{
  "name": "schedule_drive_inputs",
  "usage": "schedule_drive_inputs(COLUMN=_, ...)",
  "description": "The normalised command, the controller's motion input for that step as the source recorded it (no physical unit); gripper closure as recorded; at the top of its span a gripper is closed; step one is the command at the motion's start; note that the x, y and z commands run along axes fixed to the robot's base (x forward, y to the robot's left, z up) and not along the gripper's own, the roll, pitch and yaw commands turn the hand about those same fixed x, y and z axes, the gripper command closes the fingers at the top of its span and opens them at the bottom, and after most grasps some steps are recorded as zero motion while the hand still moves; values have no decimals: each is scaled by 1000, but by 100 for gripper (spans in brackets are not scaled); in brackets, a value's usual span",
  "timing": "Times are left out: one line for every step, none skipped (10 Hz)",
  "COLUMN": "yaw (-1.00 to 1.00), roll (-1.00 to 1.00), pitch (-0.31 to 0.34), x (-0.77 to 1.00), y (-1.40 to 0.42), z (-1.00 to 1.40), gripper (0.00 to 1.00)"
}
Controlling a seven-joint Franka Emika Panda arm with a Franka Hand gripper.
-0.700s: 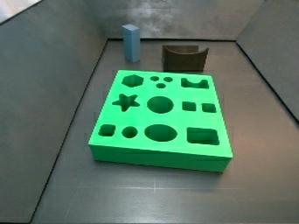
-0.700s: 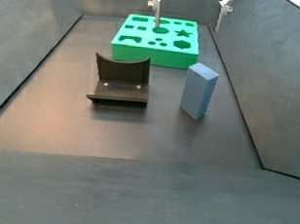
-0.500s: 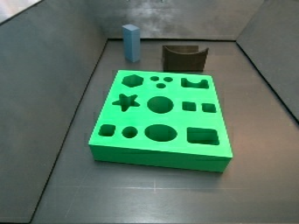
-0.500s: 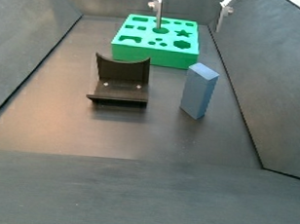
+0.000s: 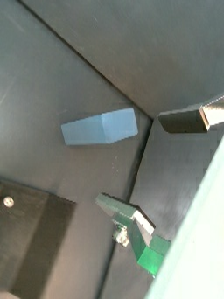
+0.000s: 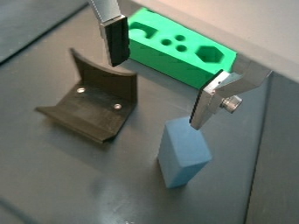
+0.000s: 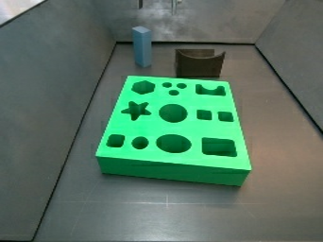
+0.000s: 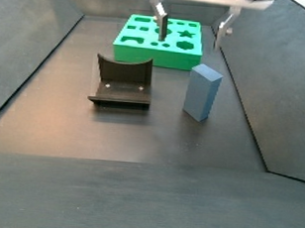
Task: Pick up the rectangle object. Move up. Move to above the board. Insert the rectangle object.
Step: Pick up the rectangle object.
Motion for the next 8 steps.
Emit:
schedule_drive_inputs(yaw=-1000, roll=0, pitch=50, x=-77, y=0, z=-280, gripper=0)
schedule_drive_inputs(yaw=-903, roll=0, pitch=84, x=-211, y=20, z=-283, gripper=0)
schedule_drive_inputs(yaw=-674, roll=17, pitch=114, x=-471, y=66, z=-160, gripper=0)
schedule_drive_inputs(yaw=-14, roll=31, pitch=0, x=-11, y=0, z=0, gripper=0)
schedule_drive_inputs(yaw=0, roll=0, pitch=16, x=57, y=0, z=0, gripper=0)
schedule_drive_inputs(yaw=-209, roll=86, pitch=3, x=-366, y=194, z=-546, gripper=0)
schedule_drive_inputs(yaw=-303, roll=37, pitch=7, x=-340, y=297, z=-557, gripper=0)
schedule_drive_inputs(yaw=-257, roll=29, pitch=21, x=-286, y=246, z=-414, gripper=0)
